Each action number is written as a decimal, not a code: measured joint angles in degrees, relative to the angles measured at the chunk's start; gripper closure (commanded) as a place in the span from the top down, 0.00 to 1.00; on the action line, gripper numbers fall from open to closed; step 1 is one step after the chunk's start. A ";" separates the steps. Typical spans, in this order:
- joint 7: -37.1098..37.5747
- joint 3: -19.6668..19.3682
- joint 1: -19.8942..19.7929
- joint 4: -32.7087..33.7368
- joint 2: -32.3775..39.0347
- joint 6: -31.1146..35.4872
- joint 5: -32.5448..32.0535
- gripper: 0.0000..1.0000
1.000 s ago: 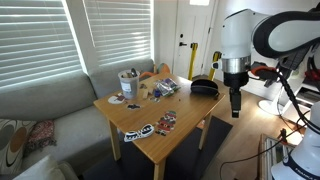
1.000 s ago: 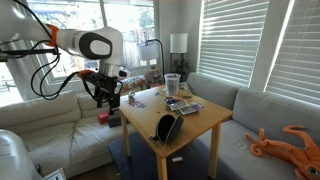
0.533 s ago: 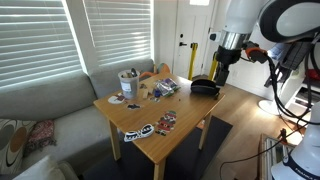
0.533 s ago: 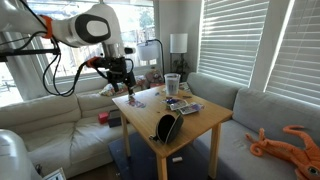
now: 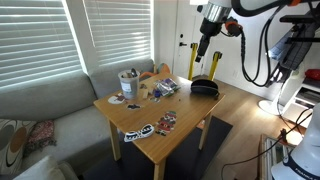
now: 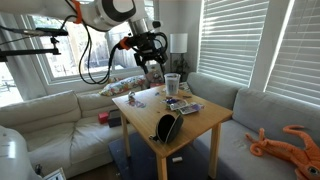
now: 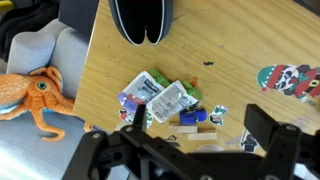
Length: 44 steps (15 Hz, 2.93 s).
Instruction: Remove the silver spoon from the silver cup and put it on the brown table
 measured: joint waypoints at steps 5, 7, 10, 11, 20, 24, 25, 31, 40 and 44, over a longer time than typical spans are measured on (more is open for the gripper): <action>-0.89 -0.65 -0.17 6.01 5.83 -1.60 0.06 1.00; -0.91 -0.65 -0.17 6.19 5.79 -1.84 0.06 1.00; 2.37 0.88 0.26 8.47 7.72 -0.43 0.14 1.00; 3.85 2.17 0.73 10.52 9.30 0.50 -0.19 1.00; 15.97 8.53 6.09 34.65 29.50 6.06 -15.45 1.00; 14.80 7.05 5.89 44.80 38.83 0.61 -12.02 1.00; 14.55 6.94 5.73 45.88 40.08 0.35 -11.75 1.00; 13.97 7.07 5.66 45.85 40.10 0.89 -11.40 1.00; 3.97 9.74 0.16 51.29 47.04 5.79 1.94 1.00; 7.05 9.46 -0.02 56.51 51.71 5.78 1.91 1.00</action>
